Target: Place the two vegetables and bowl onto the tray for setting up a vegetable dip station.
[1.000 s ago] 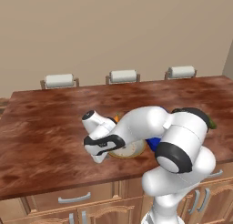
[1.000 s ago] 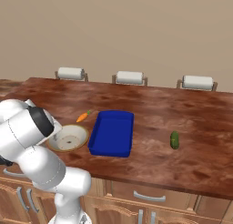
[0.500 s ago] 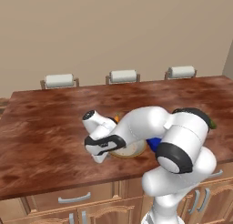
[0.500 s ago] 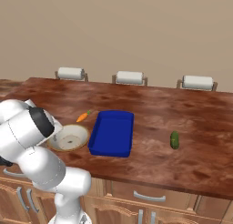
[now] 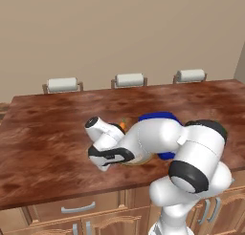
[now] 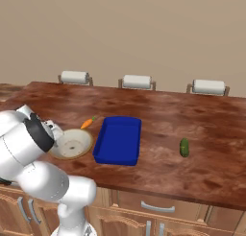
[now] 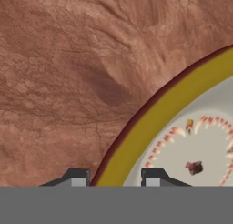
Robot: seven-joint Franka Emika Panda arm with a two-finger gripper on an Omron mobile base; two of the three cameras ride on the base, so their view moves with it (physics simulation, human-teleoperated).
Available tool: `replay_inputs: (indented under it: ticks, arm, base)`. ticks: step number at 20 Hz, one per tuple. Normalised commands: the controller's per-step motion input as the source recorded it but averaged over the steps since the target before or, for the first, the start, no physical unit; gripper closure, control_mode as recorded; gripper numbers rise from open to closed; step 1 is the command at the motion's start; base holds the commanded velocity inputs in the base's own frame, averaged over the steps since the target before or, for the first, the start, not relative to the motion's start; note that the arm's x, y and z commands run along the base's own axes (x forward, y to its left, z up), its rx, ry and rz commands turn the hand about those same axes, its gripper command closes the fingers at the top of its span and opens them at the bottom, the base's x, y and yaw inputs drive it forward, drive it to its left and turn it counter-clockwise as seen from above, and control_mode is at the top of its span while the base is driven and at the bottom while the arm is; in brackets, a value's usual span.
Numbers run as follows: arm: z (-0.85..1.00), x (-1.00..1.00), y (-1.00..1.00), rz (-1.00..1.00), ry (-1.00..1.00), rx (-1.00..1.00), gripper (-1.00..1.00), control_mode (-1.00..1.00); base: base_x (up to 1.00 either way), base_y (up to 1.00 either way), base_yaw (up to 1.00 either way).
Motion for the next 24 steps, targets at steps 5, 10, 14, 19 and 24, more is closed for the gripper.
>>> replay_inputs:
  ticks: [5,10,14,19,24]
  arm:
    - [0.24,-0.14,0.00,0.00,-0.03,0.00,1.00,-1.00]
    - [0.30,-0.09,-0.01,0.00,0.00,0.00,1.00,-1.00]
    - [0.36,-0.05,-0.02,0.00,0.01,0.00,1.00,-1.00]
    - [0.36,-0.01,-0.04,0.02,0.01,0.00,1.00,-1.00]
    - [0.34,0.00,-0.12,0.07,0.01,0.00,1.00,-1.00]
  base:
    - [0.00,0.00,0.00]
    - [0.00,0.00,0.00]
    - [0.00,0.00,0.00]
    - [0.00,0.00,0.00]
    - [0.00,0.00,0.00]
